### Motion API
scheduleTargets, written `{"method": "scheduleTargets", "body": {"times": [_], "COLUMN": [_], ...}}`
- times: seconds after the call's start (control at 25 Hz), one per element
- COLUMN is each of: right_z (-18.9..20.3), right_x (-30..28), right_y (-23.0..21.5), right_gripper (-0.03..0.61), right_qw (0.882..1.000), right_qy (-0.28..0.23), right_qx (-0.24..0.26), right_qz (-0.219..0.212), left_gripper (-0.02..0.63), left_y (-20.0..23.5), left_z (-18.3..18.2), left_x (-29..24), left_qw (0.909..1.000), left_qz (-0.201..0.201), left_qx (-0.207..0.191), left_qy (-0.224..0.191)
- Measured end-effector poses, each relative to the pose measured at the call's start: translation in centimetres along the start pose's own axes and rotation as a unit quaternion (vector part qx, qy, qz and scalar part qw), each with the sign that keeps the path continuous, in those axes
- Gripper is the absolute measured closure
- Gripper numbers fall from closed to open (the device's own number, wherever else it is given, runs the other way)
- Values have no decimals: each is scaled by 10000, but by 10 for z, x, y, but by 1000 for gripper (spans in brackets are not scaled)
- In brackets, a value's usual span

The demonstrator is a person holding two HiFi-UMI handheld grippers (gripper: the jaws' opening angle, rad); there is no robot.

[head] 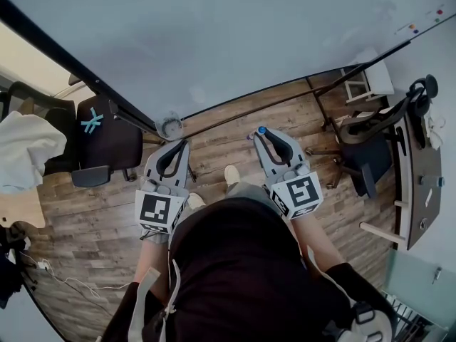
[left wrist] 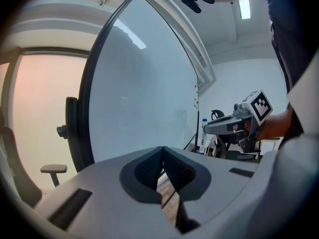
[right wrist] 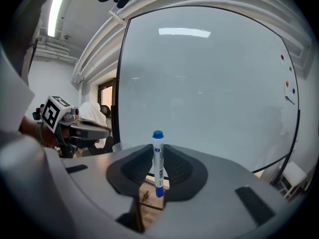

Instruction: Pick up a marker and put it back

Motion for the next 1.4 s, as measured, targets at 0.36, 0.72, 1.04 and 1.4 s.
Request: {"method": "scheduleTargets", "body": {"times": [0.36,0.72,1.04,1.4], "right_z": [1,-12,-29,-49], "right_x": [-2,-26,-56,-91], "right_y": [-5,4,21,48], "right_gripper": [502,502,502,502], "right_qw": [10000,9991,9946,9830], "right_qy": [15,-45,-180,-288], "right_qx": [-14,91,269,488], "right_qz": [-40,-412,-984,-1744], "left_gripper": [605,604,604,605], "left_y": [-1,9,21,34], "left_z": [7,7,12,21], "left_x": [4,14,36,67], "left_qw": [9999,9991,9956,9850], "left_qz": [-100,-425,-927,-1691], "left_qx": [21,45,142,345], "left_qy": [129,-26,11,69]}}
Point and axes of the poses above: the fingertips, and each gripper's own axes: x backward along the fingers, y to its left, z out of its underside, the point moved 4 cm from there along x, backward along the fingers, and after that the axes turned 3 degrees about -z, right-handed, at the moved point
